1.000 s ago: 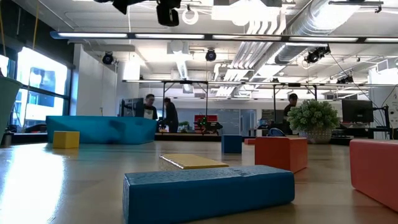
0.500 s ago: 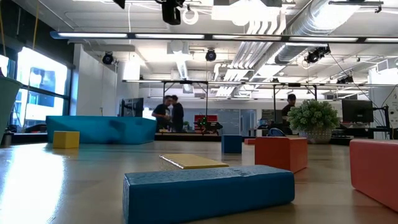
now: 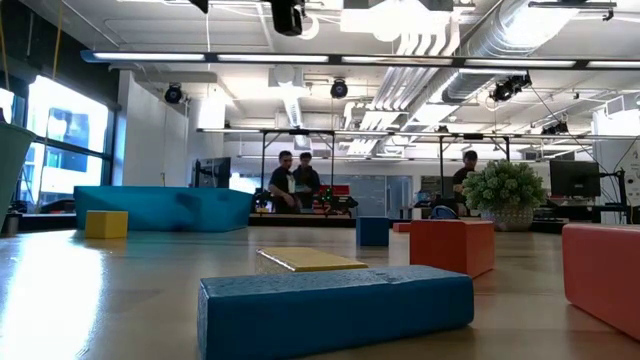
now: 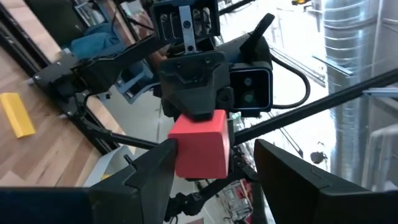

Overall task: Sort & place blocks by color
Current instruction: Put the orange block into the green bin

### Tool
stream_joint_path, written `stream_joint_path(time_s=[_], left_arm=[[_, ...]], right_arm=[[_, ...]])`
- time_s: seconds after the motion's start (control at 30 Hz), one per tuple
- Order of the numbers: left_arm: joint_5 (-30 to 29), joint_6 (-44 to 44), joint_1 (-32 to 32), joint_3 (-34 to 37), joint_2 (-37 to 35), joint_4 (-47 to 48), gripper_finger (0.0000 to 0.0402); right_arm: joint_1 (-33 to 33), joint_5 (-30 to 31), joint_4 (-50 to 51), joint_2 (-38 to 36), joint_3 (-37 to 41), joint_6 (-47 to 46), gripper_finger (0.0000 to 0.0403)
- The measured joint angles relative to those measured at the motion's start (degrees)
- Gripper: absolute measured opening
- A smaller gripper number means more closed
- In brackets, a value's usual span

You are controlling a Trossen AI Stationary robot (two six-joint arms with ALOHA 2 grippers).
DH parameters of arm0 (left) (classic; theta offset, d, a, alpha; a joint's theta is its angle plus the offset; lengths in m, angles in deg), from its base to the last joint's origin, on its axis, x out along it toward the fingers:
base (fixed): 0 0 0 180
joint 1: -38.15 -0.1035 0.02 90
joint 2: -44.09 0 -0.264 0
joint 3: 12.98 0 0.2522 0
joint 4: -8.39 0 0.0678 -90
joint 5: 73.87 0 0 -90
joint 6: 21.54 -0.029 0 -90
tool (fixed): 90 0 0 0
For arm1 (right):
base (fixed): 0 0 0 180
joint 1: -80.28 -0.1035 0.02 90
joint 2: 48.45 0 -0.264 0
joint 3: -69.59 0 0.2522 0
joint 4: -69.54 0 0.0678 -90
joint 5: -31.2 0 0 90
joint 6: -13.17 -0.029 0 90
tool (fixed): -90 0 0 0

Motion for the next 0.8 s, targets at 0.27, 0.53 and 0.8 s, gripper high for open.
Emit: stream_joint_path(time_s=[0.27,0.53,0.8], left_arm=[[-1.24,0.13,0.1,0.09,1.49,-2.67,0.0207],[-0.77,-1.36,-0.34,0.09,1.47,-1.34,0.0207],[0.1,-1.61,-0.36,0.09,1.43,-0.56,0.0207]], right_arm=[[0.02,1.01,1.56,-0.11,0.02,-0.24,0.0104],[0.04,-0.51,1.79,-0.02,0.0,-2.43,0.0104],[0.01,-1.09,1.21,-0.13,0.0,-3.2,0.0104]])
